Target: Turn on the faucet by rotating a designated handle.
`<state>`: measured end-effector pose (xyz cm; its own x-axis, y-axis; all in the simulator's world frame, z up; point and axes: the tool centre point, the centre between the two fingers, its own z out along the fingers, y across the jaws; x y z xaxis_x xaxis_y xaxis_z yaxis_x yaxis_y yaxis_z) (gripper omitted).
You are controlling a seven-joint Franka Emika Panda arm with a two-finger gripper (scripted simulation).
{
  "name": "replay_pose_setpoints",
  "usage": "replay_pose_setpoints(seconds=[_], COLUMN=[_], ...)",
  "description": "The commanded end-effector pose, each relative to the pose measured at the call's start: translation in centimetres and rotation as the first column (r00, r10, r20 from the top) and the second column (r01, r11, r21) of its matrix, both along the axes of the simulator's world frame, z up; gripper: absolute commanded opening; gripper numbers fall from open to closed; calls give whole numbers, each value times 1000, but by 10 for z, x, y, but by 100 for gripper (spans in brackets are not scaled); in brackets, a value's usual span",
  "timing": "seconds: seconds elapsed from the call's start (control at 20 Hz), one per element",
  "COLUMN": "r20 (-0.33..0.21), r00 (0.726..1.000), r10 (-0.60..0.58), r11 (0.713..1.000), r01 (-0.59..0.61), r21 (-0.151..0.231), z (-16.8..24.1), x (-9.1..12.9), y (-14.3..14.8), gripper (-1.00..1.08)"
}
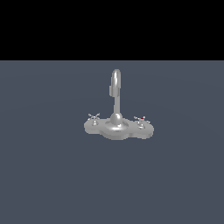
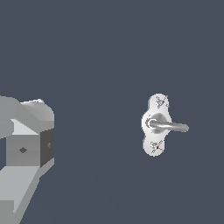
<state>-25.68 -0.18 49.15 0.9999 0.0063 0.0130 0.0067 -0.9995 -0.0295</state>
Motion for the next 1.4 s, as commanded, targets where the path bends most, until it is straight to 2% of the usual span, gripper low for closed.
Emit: replay_pose_setpoints(seconds=[0.0,0.05,0.1,0.15,0.2,0.25,0.3,0.35,0.4,0.45,0.5,0.55,0.6,0.65,0.7,0.75,0.8,0.85,0.9,0.95,1.0,1.05,1.1,1.15,1.2,1.25,1.3,1.35], r20=[-21,-26,-106,-195,-198,-241,-279,-292,-302,-320,-310,-316,-316,-369,-311,-296,-294,-289,-292,-265,-275,-257,-226,-214,-213,-215,-220,-250], r00=[999,999,994,980,980,970,960,956,953,946,950,948,949,929,949,952,946,940,929,941,938,937,950,928,927,913,901,883], r10=[-26,27,-1,-30,-20,-10,-9,-30,16,-48,-27,-31,20,41,49,84,137,180,226,210,212,235,217,304,308,348,374,397], r11=[1000,999,999,998,1000,1000,1000,998,995,992,993,993,997,996,997,995,991,983,973,977,976,970,976,950,949,934,921,909], r01=[26,-27,6,40,19,10,17,42,14,83,61,66,4,-10,-26,-64,-129,-180,-228,-213,-219,-243,-218,-312,-316,-357,-389,-417], r21=[5,20,40,43,-5,-1,26,36,96,95,102,101,78,86,75,74,46,28,29,18,4,2,17,-5,-6,-6,-25,-29], z=[-4,-5,-30,-54,-76,-88,-114,-135,-147,-164,-171,-184,-197,-229,-220,-229,-238,-248,-260,-262,-277,-283,-288,-294,-294,-308,-319,-339], x=[5,7,1,-2,6,2,3,8,14,15,27,31,36,23,50,61,70,79,84,99,100,111,125,143,143,148,150,140], y=[2,13,3,7,14,1,2,-18,-5,-20,-14,-24,-27,-25,-32,-41,-37,-43,-42,-59,-81,-84,-96,-80,-78,-70,-92,-110], gripper=[-38,-26,-14,-19,-24,-16,-18,-16,-3,-17,-27,-30,-34,-32,-44,-60,-48,-46,-64,-55,-49,-28,-38,-18,-18,-7,0,-11])
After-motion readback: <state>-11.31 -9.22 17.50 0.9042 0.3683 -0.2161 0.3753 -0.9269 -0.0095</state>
